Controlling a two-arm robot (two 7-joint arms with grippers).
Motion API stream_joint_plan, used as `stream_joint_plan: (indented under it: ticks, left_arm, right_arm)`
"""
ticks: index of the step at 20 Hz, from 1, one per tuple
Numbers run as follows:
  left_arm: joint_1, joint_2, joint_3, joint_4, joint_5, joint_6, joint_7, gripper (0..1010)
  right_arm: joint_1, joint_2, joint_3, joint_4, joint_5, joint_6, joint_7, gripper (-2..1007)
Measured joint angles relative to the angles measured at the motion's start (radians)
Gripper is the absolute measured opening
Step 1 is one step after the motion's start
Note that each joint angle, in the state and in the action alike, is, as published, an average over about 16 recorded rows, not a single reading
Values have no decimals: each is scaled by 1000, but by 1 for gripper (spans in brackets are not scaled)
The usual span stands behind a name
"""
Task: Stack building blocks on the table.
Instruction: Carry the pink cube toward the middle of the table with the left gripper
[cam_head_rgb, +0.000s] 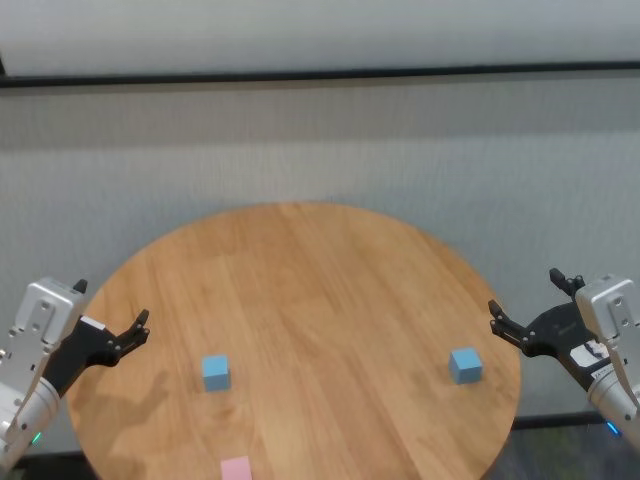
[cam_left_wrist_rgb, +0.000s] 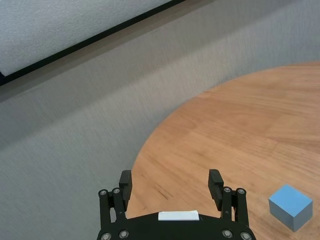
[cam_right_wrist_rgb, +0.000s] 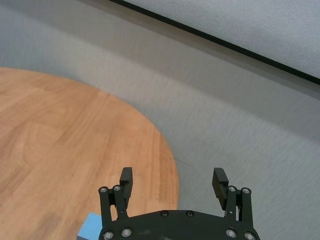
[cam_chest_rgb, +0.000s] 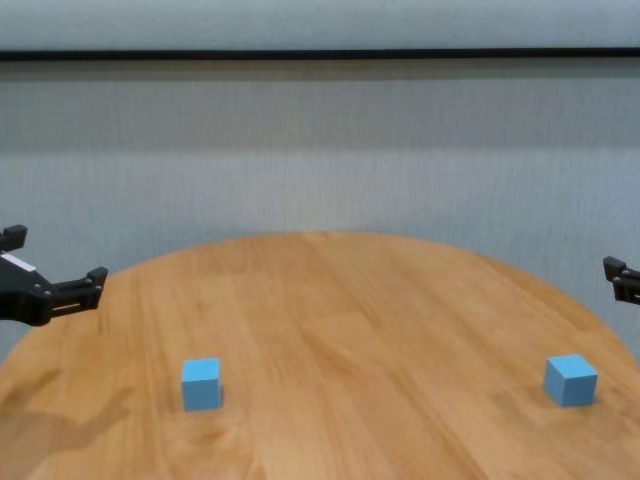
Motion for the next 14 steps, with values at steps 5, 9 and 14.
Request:
stream_joint_plan:
  ticks: [5,9,14]
  left_arm:
    - [0,0,0,0,0,0,0,1003]
    - [0,0,0,0,0,0,0,1003]
    - [8,11,-12,-12,-9,-10,-15,1003]
  right_arm:
    - [0,0,0,0,0,0,0,1005]
    - [0,0,0,0,0,0,0,1005]
    - [0,0,0,0,0,0,0,1005]
